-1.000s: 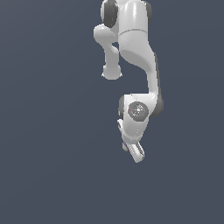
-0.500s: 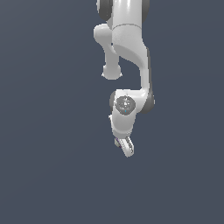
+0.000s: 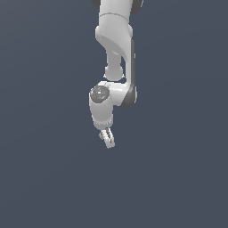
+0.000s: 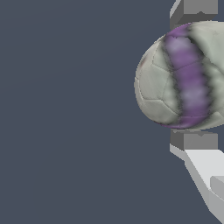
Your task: Pick up the object and move it to a goal position.
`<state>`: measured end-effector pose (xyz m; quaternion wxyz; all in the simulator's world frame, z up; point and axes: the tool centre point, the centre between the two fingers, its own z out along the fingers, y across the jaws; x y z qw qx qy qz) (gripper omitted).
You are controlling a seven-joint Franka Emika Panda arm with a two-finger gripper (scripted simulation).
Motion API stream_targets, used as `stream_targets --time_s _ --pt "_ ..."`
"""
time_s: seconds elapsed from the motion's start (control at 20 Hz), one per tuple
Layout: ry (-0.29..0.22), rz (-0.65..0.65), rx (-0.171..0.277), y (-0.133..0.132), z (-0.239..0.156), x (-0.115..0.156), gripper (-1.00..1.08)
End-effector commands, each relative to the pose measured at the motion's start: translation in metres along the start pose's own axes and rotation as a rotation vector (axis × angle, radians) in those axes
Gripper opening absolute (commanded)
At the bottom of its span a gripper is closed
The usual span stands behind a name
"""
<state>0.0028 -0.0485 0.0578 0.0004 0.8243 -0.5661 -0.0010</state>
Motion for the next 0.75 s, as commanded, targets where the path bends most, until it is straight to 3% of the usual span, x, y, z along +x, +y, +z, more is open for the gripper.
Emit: stream_targets --time_s 0.0,0.35,0.7 --pt "0.0 0.0 0.001 0.019 -0.004 0.018 -1.0" --pt "0.0 0.0 0.002 0.059 -0.013 0.057 -1.0" --pt "0.001 0.0 0.002 0.072 -0.016 0.071 -1.0"
